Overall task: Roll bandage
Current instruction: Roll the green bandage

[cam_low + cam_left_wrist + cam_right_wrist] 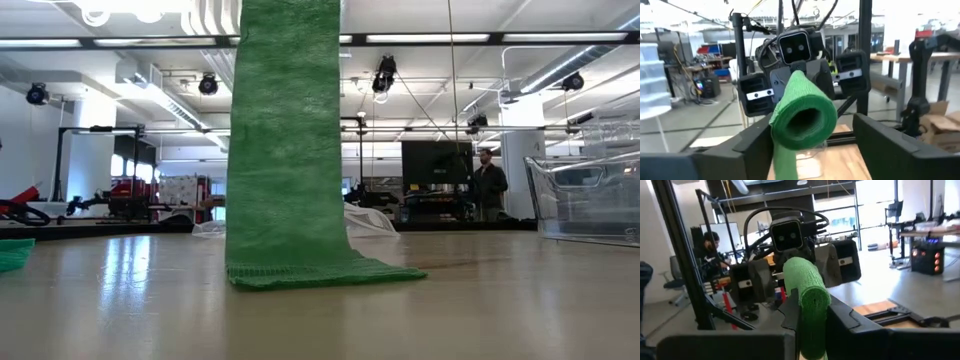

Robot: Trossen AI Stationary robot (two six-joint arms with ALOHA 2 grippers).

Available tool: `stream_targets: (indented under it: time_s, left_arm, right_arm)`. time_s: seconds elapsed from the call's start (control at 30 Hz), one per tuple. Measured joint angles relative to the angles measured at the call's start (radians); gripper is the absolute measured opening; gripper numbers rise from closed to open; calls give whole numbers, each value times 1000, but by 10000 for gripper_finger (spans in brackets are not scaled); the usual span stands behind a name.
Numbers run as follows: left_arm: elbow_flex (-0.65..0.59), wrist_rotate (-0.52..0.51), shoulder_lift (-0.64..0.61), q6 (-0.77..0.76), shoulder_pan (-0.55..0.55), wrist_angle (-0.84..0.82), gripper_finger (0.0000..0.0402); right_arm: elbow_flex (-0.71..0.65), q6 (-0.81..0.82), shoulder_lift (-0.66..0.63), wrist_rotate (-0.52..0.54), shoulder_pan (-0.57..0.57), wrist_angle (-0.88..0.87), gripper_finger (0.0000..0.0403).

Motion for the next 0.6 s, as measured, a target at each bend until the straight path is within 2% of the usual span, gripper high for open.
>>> stream_targets:
  time_s: [0.17, 0.27, 0.6]
  left_arm:
    - [0, 0, 19, -67, 1, 18, 271]
    - [0, -7, 22, -167, 6, 31, 268]
    - [0, -11, 23, -297, 53, 27, 201]
  right_arm:
    - [0, -60, 10, 1, 0, -1, 42]
    - [0, -103, 11, 1, 0, 1, 43]
    - [0, -111, 11, 2, 0, -1, 45]
